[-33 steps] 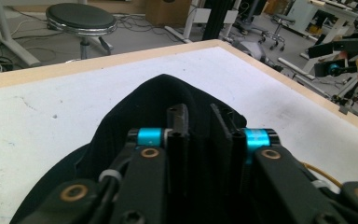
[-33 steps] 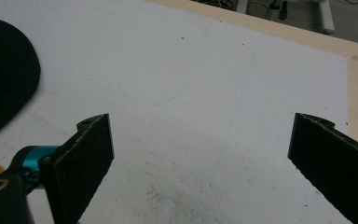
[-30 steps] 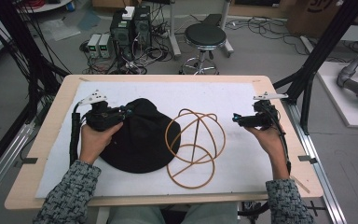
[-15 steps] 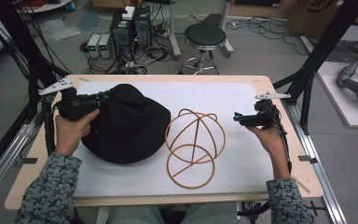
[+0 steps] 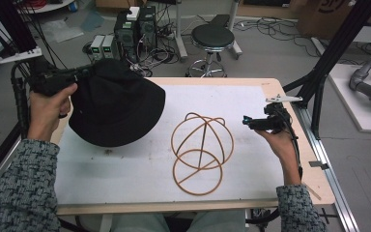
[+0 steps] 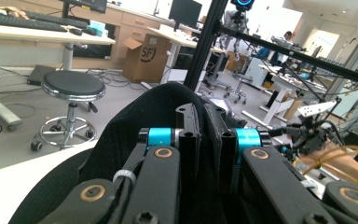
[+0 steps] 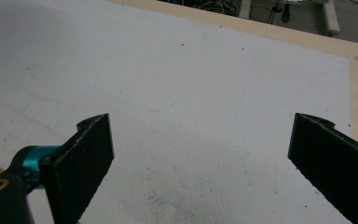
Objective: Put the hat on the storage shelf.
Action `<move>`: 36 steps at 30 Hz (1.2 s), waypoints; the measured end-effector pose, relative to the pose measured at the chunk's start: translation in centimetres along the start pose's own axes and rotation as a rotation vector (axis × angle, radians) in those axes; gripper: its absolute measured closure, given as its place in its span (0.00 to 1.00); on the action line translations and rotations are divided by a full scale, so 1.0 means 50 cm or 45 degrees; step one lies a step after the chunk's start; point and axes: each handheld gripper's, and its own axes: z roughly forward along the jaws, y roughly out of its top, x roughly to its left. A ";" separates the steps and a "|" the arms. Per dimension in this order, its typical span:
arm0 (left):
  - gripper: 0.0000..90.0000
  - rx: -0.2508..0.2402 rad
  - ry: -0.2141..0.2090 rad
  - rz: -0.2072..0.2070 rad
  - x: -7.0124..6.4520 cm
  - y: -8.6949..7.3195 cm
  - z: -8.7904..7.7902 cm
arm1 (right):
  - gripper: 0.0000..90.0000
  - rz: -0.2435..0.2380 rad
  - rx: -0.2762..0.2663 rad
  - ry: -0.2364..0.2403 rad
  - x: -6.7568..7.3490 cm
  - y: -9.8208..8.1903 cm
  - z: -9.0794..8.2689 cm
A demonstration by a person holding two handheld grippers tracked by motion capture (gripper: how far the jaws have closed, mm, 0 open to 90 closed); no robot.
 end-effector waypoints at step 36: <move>0.94 -0.038 -0.486 -0.128 -0.069 0.132 0.141 | 0.07 0.022 -0.025 0.023 -0.007 0.002 -0.006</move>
